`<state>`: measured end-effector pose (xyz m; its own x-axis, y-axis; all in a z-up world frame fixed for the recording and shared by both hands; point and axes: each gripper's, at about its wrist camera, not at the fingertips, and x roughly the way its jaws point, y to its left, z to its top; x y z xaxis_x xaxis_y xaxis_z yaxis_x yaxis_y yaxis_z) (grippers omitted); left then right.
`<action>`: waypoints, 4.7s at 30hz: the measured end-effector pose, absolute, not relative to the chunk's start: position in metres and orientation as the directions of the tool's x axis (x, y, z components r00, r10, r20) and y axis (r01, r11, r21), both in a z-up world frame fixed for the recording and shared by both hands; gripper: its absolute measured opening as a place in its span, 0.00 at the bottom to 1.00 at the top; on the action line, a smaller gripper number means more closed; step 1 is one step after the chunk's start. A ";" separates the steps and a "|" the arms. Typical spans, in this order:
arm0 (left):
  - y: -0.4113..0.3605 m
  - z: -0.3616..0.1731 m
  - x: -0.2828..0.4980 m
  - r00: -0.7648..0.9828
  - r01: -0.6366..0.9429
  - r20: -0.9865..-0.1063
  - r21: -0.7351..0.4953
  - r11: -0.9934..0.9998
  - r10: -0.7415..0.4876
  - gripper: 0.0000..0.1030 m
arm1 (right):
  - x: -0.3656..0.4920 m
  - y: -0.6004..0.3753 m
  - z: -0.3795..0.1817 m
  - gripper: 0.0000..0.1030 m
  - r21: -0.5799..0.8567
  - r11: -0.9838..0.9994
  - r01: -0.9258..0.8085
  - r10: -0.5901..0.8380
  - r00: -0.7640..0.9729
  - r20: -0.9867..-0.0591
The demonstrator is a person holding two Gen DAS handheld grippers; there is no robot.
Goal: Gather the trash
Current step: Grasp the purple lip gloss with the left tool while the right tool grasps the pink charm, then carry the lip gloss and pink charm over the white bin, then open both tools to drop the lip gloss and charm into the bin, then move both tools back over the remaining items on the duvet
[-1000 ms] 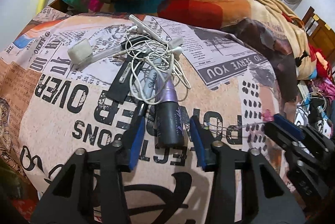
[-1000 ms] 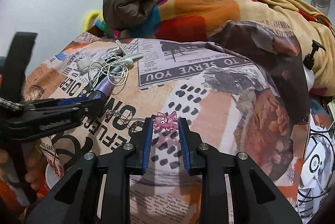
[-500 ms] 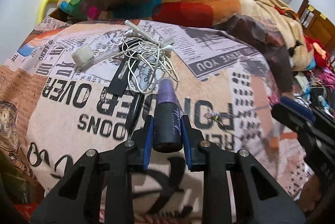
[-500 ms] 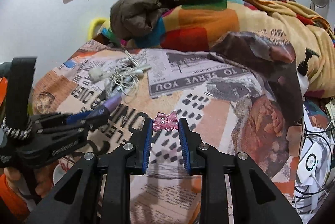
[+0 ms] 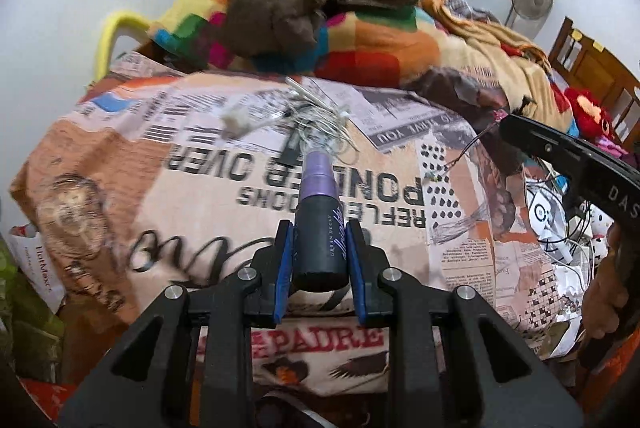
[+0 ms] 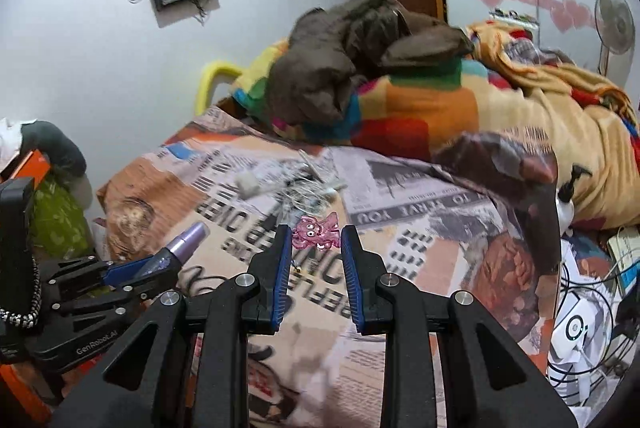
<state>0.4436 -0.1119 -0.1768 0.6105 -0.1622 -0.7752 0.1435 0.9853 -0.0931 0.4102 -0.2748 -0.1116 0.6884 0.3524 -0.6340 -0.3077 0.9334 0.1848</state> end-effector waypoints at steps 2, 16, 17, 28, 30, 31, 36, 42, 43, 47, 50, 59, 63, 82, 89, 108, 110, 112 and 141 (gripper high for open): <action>-0.095 -0.164 0.431 0.635 0.121 -0.757 -0.097 0.988 -0.152 0.24 | 0.404 -0.265 -0.103 0.22 0.177 0.930 -0.323 0.360 0.694 -0.623; 0.022 -0.117 0.354 0.728 -0.033 -0.683 -0.132 0.991 -0.067 0.24 | 0.359 -0.168 -0.069 0.22 0.139 0.878 -0.457 0.447 0.684 -0.577; 0.034 -0.115 0.346 0.734 -0.050 -0.677 -0.129 0.990 -0.051 0.24 | 0.357 -0.160 -0.068 0.22 0.138 0.872 -0.469 0.456 0.679 -0.576; 0.128 -0.115 0.284 0.762 -0.196 -0.645 -0.155 0.968 0.051 0.24 | 0.320 -0.056 -0.070 0.22 0.105 0.766 -0.634 0.562 0.582 -0.587; 0.143 -0.118 0.274 0.762 -0.220 -0.644 -0.157 0.963 0.069 0.24 | 0.314 -0.037 -0.074 0.22 0.107 0.742 -0.662 0.580 0.555 -0.596; 0.150 -0.120 0.270 0.761 -0.232 -0.644 -0.160 0.960 0.076 0.24 | 0.312 -0.028 -0.076 0.22 0.107 0.730 -0.674 0.588 0.541 -0.601; 0.191 -0.138 0.244 0.748 -0.299 -0.654 -0.183 0.936 0.111 0.24 | 0.295 0.019 -0.091 0.22 0.113 0.671 -0.733 0.617 0.467 -0.634; 0.233 -0.169 0.222 0.713 -0.367 -0.688 -0.200 0.908 0.136 0.24 | 0.280 0.066 -0.111 0.22 0.131 0.617 -0.776 0.627 0.383 -0.678; 0.240 -0.175 0.219 0.704 -0.378 -0.696 -0.203 0.903 0.138 0.24 | 0.277 0.074 -0.115 0.22 0.134 0.607 -0.783 0.627 0.368 -0.686; 0.264 -0.200 0.208 0.671 -0.420 -0.727 -0.210 0.883 0.146 0.24 | 0.268 0.106 -0.134 0.22 0.130 0.575 -0.808 0.612 0.319 -0.723; 0.285 -0.224 0.201 0.638 -0.461 -0.755 -0.222 0.859 0.147 0.24 | 0.264 0.125 -0.150 0.22 0.141 0.551 -0.823 0.601 0.273 -0.751; 0.323 -0.301 0.193 0.529 -0.547 -0.842 -0.244 0.801 0.105 0.24 | 0.258 0.174 -0.214 0.22 0.161 0.507 -0.847 0.517 0.149 -0.843; 0.336 -0.337 0.196 0.475 -0.570 -0.876 -0.237 0.786 0.081 0.24 | 0.263 0.190 -0.247 0.22 0.159 0.493 -0.855 0.456 0.098 -0.885; 0.336 -0.406 0.235 0.376 -0.555 -0.925 -0.274 0.785 -0.056 0.24 | 0.301 0.210 -0.319 0.46 0.323 0.567 -0.758 0.344 -0.138 -0.929; 0.332 -0.391 0.236 0.371 -0.553 -0.928 -0.235 0.799 -0.015 0.25 | 0.295 0.201 -0.300 0.46 0.239 0.541 -0.806 0.351 -0.041 -0.936; 0.285 -0.248 0.210 0.533 -0.520 -0.831 -0.177 0.836 0.156 0.38 | 0.295 0.111 -0.175 0.46 0.188 0.590 -0.785 0.550 0.220 -0.806; 0.273 -0.231 0.212 0.557 -0.502 -0.814 -0.169 0.848 0.167 0.40 | 0.294 0.097 -0.161 0.46 0.181 0.597 -0.782 0.569 0.253 -0.783; 0.257 -0.210 0.215 0.583 -0.478 -0.792 -0.154 0.865 0.181 0.42 | 0.292 0.080 -0.145 0.46 0.171 0.608 -0.775 0.585 0.292 -0.756; 0.001 -0.124 0.363 0.696 -0.062 -0.718 -0.063 0.996 -0.002 0.67 | 0.391 -0.201 -0.097 0.58 0.190 0.894 -0.406 0.427 0.641 -0.637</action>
<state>0.3635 0.0013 -0.1237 0.6961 -0.0020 -0.7179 -0.0620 0.9961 -0.0629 0.3910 -0.2010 -0.0967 0.6411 0.4273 -0.6375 -0.4064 0.8937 0.1903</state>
